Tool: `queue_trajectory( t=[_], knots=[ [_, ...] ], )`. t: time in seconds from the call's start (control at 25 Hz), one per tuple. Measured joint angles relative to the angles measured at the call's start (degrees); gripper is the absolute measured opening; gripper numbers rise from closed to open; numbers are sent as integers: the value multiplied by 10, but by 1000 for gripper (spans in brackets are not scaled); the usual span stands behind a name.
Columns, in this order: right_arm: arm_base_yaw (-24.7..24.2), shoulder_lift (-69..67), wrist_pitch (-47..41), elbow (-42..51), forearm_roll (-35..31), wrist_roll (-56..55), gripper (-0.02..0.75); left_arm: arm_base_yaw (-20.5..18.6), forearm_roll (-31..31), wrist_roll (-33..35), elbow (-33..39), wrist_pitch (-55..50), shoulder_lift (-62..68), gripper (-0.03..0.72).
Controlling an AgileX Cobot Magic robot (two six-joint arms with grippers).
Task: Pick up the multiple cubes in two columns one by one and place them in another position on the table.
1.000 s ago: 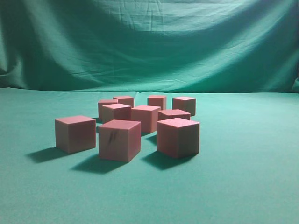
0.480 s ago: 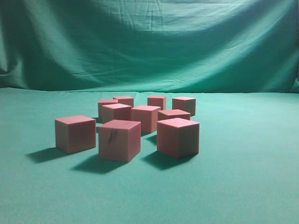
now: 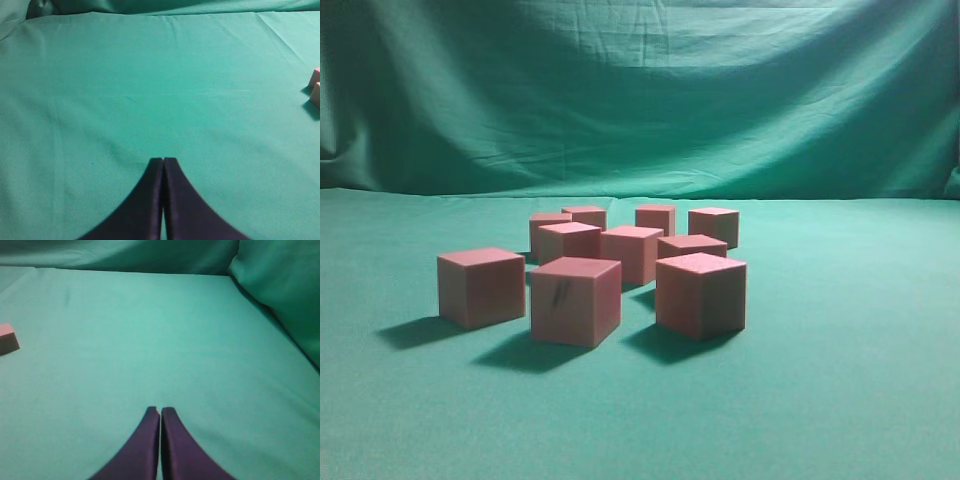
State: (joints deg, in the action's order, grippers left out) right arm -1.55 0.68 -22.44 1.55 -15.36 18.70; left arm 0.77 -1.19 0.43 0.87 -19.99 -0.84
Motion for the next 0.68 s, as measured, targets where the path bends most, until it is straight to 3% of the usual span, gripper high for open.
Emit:
queue_trajectory(
  t=[0.68],
  knots=[
    [-1, 0, -8, 0, 2, 0, 0, 0, 0, 0, 0, 0, 0, 0]
  ],
)
